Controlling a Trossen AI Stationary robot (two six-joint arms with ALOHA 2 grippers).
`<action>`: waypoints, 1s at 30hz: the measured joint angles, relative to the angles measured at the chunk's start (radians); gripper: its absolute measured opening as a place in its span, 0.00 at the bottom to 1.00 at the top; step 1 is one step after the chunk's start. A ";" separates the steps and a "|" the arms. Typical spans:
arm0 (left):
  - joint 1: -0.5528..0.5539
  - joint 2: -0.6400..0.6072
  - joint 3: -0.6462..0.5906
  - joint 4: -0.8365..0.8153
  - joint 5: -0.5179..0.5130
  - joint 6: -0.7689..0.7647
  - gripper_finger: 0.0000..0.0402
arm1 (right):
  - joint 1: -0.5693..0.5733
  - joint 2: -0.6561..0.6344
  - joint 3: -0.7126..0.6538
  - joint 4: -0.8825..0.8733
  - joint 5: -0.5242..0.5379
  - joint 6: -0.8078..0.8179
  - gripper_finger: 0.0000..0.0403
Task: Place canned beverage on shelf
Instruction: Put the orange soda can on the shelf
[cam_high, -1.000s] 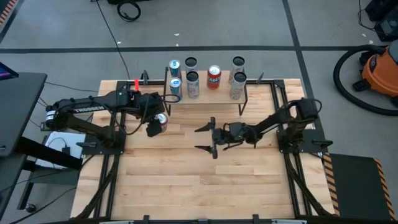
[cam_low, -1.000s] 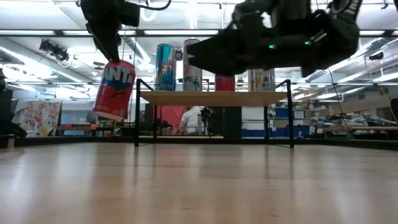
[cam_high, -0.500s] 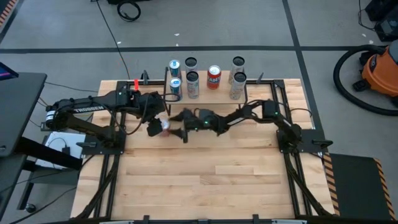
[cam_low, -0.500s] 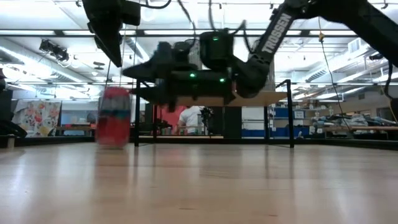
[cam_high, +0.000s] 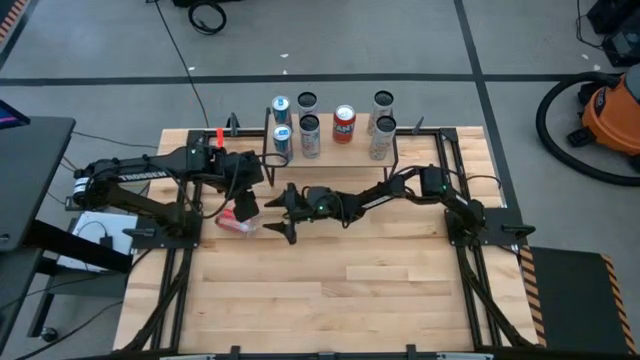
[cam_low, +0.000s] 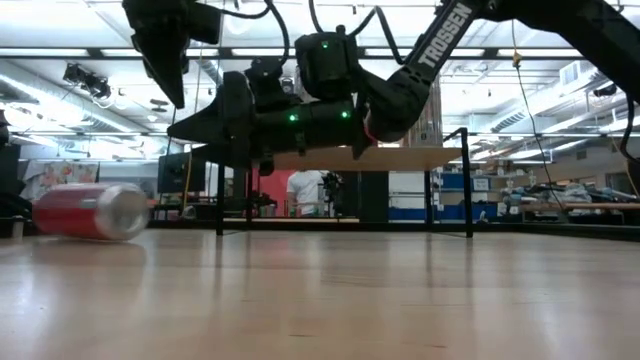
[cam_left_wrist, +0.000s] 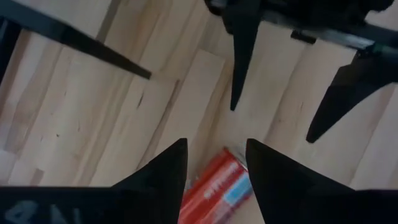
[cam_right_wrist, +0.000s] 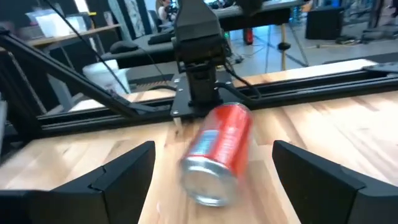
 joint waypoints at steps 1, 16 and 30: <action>0.000 0.000 0.000 -0.009 0.000 -0.006 0.43 | 0.003 0.000 0.000 0.002 0.005 -0.004 0.83; 0.000 -0.045 -0.002 -0.137 -0.117 -0.037 0.43 | 0.050 -0.002 0.146 -0.272 0.027 -0.044 0.83; 0.000 -0.351 -0.002 -0.203 -0.117 -0.196 0.43 | 0.063 -0.002 0.152 -0.144 -0.205 0.003 0.85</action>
